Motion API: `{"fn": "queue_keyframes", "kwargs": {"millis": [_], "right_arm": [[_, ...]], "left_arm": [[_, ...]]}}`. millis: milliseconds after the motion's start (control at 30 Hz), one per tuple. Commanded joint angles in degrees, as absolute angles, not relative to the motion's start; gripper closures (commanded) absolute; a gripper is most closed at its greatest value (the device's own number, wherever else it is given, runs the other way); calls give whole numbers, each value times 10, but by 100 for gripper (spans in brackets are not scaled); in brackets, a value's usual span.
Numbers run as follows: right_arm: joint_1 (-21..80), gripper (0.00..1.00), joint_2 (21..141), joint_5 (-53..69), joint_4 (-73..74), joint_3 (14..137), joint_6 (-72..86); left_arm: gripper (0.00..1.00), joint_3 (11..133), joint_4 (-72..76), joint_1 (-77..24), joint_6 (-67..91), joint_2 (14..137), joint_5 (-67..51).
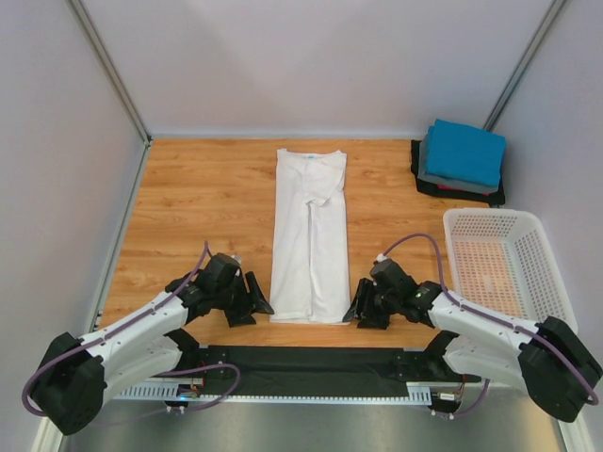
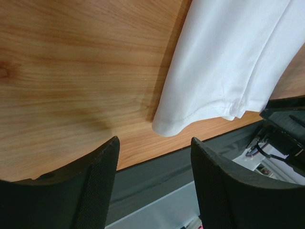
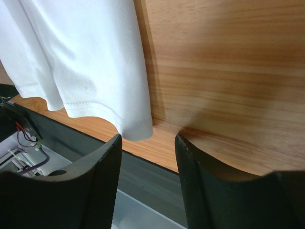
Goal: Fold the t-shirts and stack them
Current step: Fold the tshirt
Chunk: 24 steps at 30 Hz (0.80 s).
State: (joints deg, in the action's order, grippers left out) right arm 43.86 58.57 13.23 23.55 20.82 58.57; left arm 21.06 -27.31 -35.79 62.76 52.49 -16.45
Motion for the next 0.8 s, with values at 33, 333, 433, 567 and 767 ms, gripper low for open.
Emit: {"fn": "queue_keyframes", "kwargs": {"millis": [33, 333, 433, 567, 767], "right_arm": [[451, 50, 603, 106, 180, 208, 617], [462, 61, 614, 86, 181, 199, 624], [463, 64, 621, 78, 180, 202, 622], [463, 69, 645, 82, 180, 216, 613], [463, 82, 671, 86, 190, 236, 604]], "left_arm": [[33, 212, -222, -370, 656, 535, -140], [41, 220, -201, -381, 642, 599, -134], [44, 221, -206, -384, 643, 608, -125], [44, 220, -211, -388, 648, 607, -120], [64, 224, -214, -391, 648, 611, -116]]}}
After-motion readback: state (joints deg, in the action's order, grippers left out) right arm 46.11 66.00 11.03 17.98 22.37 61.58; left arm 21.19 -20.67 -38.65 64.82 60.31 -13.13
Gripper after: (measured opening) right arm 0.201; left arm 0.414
